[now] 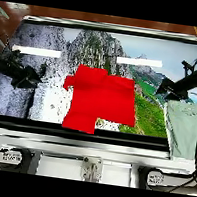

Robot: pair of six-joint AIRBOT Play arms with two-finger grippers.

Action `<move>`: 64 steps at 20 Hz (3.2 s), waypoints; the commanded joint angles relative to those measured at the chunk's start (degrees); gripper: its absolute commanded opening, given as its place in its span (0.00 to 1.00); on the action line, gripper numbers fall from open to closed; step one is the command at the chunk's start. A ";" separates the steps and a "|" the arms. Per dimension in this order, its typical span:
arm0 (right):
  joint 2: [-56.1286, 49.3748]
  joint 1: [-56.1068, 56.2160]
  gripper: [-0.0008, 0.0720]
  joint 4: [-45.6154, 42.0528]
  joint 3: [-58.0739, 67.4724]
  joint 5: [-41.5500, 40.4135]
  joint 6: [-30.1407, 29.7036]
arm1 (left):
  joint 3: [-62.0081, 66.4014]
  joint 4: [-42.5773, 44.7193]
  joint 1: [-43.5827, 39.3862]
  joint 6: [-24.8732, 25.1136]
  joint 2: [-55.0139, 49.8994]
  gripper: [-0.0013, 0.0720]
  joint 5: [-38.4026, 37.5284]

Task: Fold the shirts.

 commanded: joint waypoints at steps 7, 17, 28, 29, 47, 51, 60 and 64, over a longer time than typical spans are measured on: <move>6.69 -2.49 0.81 7.65 -20.90 -6.51 -5.55 | -26.67 2.75 -16.68 2.40 2.62 0.84 13.60; 6.62 -2.49 0.81 7.65 -21.24 -10.51 -6.84 | -27.76 -4.87 -26.03 0.96 0.46 0.84 23.37; 6.62 -2.45 0.81 13.05 -35.91 -13.88 -9.46 | -27.61 -4.72 -30.58 1.14 -1.25 0.07 24.79; 6.62 -1.99 0.81 14.93 -37.66 -15.56 -10.25 | -27.39 -4.46 -30.56 1.11 -1.16 0.07 24.79; 17.14 8.94 0.09 23.87 -16.90 -26.21 -14.95 | 8.11 34.29 -26.51 -5.79 12.85 0.07 8.85; 28.22 8.94 0.09 23.61 6.56 -33.29 -11.54 | 42.10 34.38 -25.22 -5.53 17.00 0.07 12.02; 38.97 8.94 0.09 18.75 25.62 -29.18 -4.42 | 41.18 31.21 -25.27 -2.36 38.29 0.07 36.94; 37.03 8.94 0.09 10.80 25.59 -17.38 -0.13 | 40.11 36.26 -25.24 -1.86 38.91 0.07 28.50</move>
